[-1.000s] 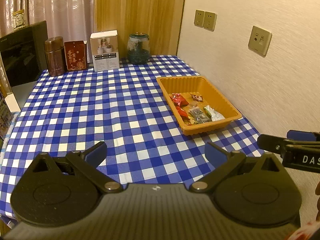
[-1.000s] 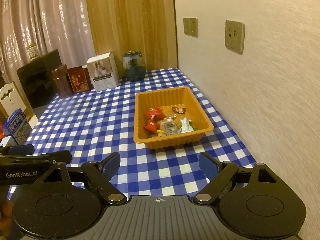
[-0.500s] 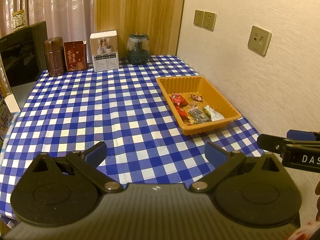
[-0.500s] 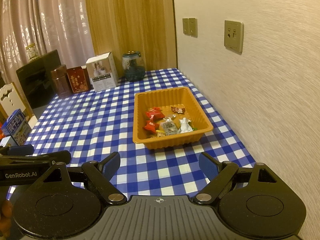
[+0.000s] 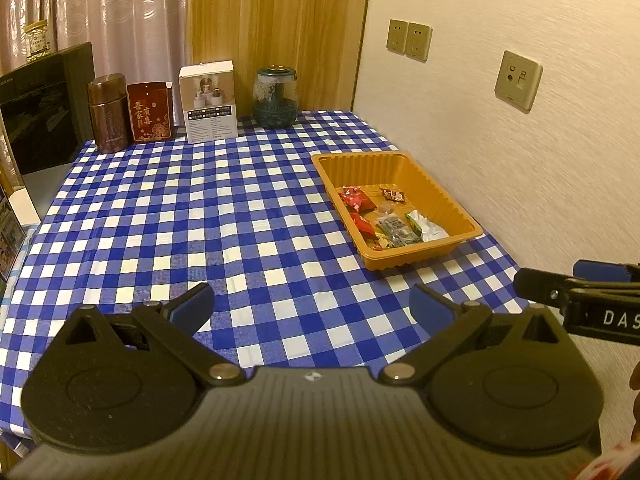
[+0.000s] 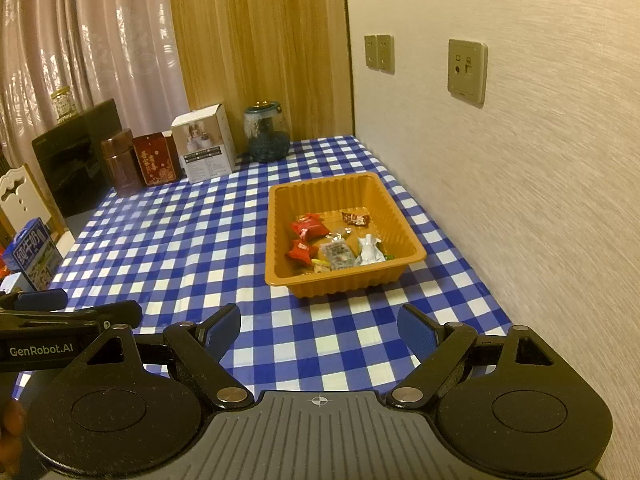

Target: Organize snacks

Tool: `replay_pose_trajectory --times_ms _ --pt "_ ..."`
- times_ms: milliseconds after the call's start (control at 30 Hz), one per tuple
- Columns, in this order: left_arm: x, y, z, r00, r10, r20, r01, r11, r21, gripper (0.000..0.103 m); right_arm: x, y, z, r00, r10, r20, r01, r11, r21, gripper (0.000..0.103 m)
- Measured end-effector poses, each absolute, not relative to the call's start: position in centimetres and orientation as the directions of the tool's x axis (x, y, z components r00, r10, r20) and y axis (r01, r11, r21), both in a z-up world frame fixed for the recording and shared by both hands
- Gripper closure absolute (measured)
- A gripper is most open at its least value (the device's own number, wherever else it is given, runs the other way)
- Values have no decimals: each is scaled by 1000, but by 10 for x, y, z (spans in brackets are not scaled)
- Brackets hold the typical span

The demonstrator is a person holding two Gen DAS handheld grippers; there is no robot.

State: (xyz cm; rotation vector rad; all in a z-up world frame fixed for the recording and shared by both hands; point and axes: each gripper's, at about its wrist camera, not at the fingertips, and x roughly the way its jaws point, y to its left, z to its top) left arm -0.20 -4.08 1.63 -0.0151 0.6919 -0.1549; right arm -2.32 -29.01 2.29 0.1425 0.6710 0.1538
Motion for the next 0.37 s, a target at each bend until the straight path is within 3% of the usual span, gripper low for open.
replay_pose_trajectory --times_ms 367 --pt "-2 -42 17 769 -148 -622 147 988 -53 0 -25 -294 17 771 187 -609 -93 979 183 18"
